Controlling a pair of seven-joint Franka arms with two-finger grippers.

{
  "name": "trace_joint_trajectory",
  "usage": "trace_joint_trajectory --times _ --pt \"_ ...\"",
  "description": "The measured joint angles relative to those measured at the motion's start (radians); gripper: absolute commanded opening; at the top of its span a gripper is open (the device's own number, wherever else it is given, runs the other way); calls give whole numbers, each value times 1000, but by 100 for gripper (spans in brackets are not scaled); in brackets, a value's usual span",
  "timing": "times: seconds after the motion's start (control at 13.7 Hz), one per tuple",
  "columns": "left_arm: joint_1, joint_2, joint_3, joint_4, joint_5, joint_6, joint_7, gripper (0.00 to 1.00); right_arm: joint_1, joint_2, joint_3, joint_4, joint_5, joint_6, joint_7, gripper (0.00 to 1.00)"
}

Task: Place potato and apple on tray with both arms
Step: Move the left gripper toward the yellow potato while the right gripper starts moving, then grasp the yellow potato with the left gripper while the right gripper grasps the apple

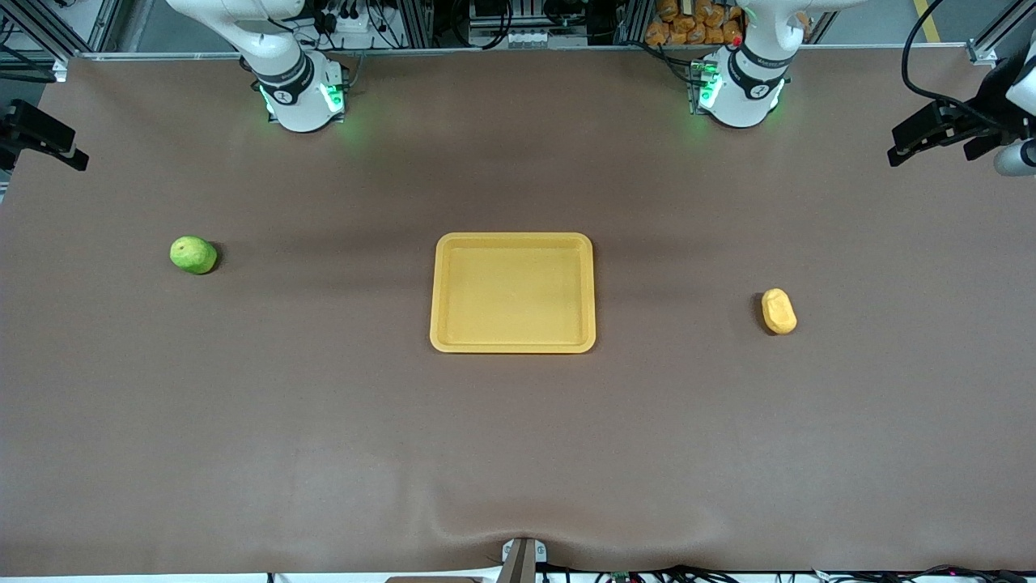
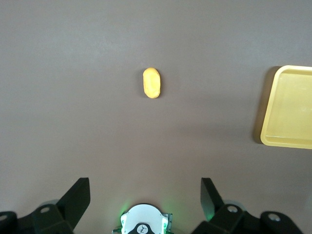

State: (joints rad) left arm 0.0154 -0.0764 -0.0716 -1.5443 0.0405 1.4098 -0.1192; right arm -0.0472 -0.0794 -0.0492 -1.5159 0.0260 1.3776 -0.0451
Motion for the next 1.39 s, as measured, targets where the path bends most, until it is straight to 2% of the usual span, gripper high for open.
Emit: trace_joint_trajectory --times 0.36,0.58,1.17,1.39 --pt "3 71 3 -20 0 21 -1 100 -6 36 0 17 -1 0 0 100" --pt "27 79 3 -99 0 105 -8 100 -17 64 -1 18 -1 0 0 100" --pt "53 85 -23 -453 0 553 -3 100 -35 138 -1 19 -28 1 -1 100" --pt "53 115 -26 -555 0 701 -3 100 -42 174 -2 19 -32 0 -1 100"
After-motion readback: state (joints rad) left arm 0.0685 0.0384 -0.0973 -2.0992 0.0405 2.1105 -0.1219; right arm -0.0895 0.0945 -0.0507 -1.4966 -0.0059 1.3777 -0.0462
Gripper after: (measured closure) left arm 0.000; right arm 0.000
